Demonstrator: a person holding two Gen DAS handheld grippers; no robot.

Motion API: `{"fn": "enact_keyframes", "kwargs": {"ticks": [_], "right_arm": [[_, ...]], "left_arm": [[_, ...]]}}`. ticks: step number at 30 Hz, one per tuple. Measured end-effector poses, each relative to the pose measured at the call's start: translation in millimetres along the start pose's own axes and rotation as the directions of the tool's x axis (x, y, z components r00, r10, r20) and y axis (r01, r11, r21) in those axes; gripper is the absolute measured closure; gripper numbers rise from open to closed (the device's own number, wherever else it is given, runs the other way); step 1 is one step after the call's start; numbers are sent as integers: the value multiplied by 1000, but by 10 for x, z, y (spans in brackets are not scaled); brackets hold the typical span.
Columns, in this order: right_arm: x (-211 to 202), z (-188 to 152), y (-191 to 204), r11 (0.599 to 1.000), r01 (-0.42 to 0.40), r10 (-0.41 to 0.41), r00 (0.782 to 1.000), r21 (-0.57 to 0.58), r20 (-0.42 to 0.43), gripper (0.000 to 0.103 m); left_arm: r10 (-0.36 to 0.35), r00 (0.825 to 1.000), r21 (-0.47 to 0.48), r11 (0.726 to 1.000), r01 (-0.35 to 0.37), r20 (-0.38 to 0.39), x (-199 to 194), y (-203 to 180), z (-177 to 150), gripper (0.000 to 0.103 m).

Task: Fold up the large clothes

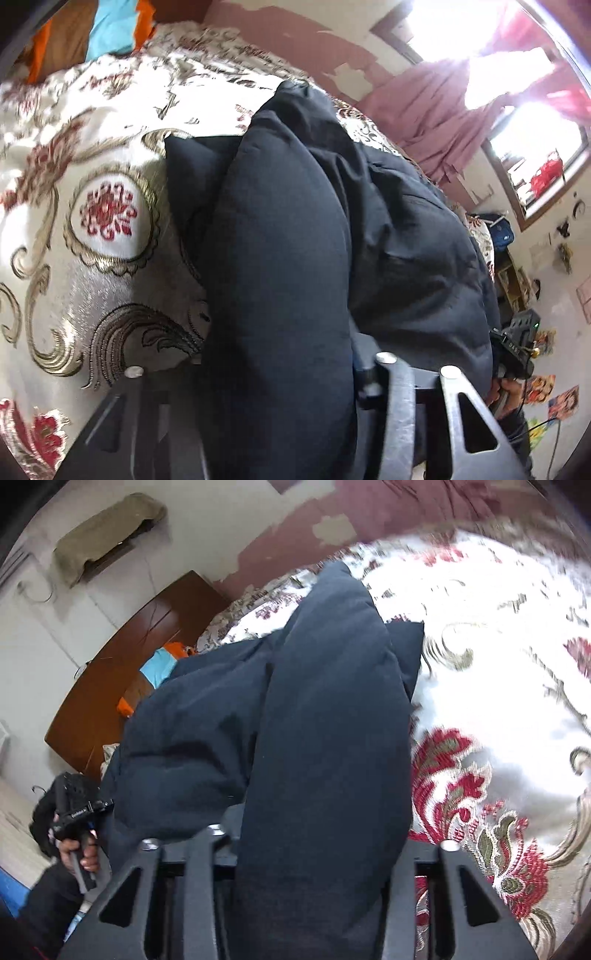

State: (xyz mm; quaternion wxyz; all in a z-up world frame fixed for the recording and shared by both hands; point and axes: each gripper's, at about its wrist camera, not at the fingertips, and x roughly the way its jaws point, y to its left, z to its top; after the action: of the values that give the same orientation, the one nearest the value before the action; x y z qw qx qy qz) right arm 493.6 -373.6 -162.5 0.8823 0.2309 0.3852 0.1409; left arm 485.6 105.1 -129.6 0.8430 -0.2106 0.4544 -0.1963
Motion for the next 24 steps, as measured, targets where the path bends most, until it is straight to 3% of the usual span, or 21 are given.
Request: {"fn": "enact_keyframes", "kwargs": {"ticks": [4, 10, 19, 24], "right_arm": [[-227, 60, 153, 999, -11, 14, 997, -39, 72, 83], [-739, 195, 397, 991, -34, 59, 980, -131, 191, 85], [-1523, 298, 344, 990, 18, 30, 944, -143, 328, 85], [-1740, 208, 195, 987, 99, -51, 938, -125, 343, 85]], "left_arm": [[90, 993, 122, 988, -98, 71, -208, -356, 12, 78], [116, 982, 210, 967, -147, 151, -506, -814, 98, 81], [5, 974, 236, 970, -60, 227, -743, -1270, 148, 81], [-20, 979, 280, 959, -38, 201, -533, -1524, 95, 81]]}}
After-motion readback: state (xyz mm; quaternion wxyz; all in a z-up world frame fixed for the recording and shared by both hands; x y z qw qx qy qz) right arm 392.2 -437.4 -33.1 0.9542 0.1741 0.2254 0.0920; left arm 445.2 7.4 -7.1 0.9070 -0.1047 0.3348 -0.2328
